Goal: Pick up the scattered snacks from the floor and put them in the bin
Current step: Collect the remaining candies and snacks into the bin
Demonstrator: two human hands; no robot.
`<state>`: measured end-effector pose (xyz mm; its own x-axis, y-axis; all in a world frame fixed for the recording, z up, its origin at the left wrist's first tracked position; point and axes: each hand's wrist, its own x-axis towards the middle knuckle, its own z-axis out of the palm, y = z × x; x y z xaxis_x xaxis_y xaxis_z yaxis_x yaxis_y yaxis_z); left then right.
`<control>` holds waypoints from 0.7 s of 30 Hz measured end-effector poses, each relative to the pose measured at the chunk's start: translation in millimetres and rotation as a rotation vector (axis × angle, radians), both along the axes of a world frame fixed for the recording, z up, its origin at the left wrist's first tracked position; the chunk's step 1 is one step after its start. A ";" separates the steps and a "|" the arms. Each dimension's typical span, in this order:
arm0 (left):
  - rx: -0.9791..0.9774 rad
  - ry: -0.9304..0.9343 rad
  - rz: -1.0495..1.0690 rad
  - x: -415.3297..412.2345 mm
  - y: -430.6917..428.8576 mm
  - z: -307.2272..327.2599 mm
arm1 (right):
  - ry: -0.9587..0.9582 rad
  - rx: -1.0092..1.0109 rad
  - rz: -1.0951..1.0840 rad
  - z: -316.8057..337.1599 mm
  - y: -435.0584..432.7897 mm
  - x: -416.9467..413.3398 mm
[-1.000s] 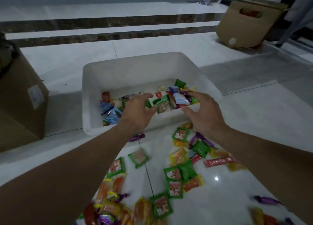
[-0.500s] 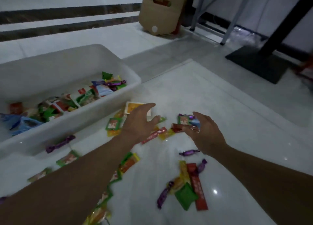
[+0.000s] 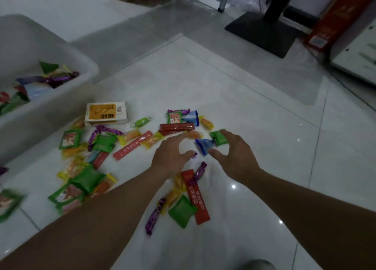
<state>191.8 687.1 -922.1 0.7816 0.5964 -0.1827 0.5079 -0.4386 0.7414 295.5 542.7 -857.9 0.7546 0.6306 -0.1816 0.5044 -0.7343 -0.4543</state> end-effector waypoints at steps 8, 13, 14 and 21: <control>0.240 0.187 -0.101 8.4 3.4 -33.9 | 0.022 -0.061 0.041 -26.7 7.0 14.1; 0.256 0.183 -0.071 10.9 7.5 -39.4 | 0.031 -0.084 0.064 -41.7 24.9 26.6; 0.246 0.178 -0.073 10.8 9.2 -39.6 | 0.032 -0.094 0.070 -44.4 29.5 27.7; 0.093 0.046 0.016 0.0 22.5 -39.0 | 0.035 -0.116 0.021 -64.7 49.6 18.1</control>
